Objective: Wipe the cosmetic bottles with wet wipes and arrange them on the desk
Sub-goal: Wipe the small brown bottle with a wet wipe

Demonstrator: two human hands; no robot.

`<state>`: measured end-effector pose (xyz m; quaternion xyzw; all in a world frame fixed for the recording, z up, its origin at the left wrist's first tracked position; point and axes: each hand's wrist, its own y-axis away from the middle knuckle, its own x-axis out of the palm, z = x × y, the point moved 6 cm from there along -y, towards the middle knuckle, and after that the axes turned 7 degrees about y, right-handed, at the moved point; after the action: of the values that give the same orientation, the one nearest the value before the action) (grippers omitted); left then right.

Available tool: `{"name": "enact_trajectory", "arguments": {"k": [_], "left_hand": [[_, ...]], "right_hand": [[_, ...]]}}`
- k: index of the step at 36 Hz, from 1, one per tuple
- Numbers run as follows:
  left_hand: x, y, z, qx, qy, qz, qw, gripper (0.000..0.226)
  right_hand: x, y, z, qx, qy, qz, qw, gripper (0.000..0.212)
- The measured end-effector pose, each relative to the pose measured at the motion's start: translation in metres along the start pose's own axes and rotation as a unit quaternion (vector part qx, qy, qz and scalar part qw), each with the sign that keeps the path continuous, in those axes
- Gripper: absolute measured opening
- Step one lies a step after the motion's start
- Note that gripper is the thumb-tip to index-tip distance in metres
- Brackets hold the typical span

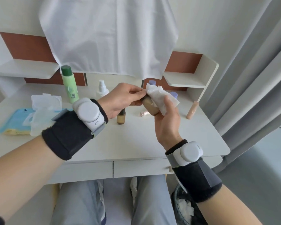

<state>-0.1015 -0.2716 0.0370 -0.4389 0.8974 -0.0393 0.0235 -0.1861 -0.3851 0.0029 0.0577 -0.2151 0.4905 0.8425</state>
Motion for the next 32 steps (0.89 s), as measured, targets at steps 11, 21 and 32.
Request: {"name": "enact_trajectory", "arguments": {"k": [11, 21, 32], "left_hand": [[-0.003, -0.003, 0.0, -0.02, 0.014, -0.019, 1.0, 0.016], [-0.027, -0.007, -0.007, -0.022, 0.032, -0.069, 0.997, 0.015], [-0.03, 0.006, -0.024, 0.052, -0.136, -0.046, 0.988, 0.022]], "right_hand": [[0.005, 0.0, 0.008, -0.033, -0.012, 0.007, 0.999, 0.028], [-0.015, 0.006, 0.015, -0.053, 0.093, -0.006, 0.994, 0.058], [-0.021, -0.008, -0.004, 0.029, 0.131, -0.041, 0.99, 0.026]]}}
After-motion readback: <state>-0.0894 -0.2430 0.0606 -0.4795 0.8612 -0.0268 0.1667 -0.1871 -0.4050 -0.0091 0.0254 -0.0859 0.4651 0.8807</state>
